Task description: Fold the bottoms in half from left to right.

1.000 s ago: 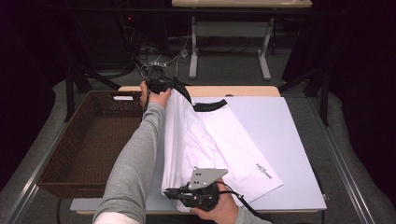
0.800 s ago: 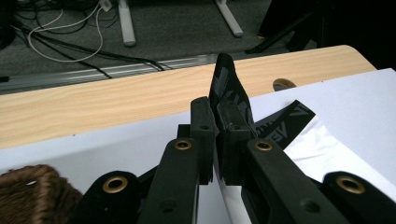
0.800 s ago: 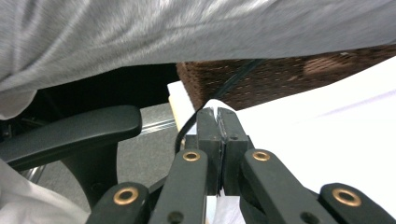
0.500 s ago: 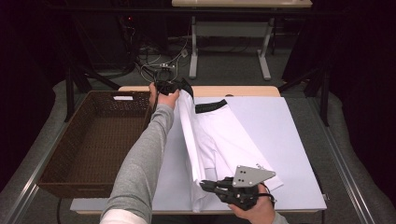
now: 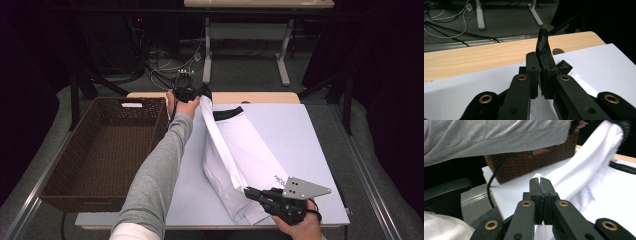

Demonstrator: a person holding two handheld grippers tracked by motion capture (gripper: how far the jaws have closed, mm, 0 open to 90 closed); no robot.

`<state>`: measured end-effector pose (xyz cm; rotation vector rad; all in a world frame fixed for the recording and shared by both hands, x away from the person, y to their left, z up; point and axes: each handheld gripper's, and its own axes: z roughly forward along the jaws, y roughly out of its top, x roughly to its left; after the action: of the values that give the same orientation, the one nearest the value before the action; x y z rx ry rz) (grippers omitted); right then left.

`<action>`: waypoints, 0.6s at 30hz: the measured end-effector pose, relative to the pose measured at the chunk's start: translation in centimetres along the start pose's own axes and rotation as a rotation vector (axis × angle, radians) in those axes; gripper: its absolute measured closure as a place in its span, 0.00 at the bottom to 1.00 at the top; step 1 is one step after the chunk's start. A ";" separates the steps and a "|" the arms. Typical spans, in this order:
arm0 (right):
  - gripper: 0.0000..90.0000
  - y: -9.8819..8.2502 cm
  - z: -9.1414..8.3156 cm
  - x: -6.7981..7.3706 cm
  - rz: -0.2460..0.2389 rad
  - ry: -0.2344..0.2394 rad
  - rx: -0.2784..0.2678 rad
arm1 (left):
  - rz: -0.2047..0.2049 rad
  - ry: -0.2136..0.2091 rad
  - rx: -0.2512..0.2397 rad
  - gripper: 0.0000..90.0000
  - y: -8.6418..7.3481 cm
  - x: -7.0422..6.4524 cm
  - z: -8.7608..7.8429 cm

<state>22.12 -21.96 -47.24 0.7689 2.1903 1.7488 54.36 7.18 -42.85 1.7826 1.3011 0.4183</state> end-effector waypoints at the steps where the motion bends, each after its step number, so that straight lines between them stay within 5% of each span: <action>1: 1.00 -0.1 -0.3 -0.2 0.001 -0.007 -0.001 | 0.006 -0.001 0.000 0.96 0.0 -0.1 0.0; 18: 1.00 -1.5 -3.5 -1.9 0.036 -0.125 0.007 | 0.008 -0.033 0.008 0.96 -0.2 -2.4 2.5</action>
<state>21.61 -26.12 -48.06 0.8994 2.1137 1.6627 54.98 3.93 -43.89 1.7949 1.2744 0.3875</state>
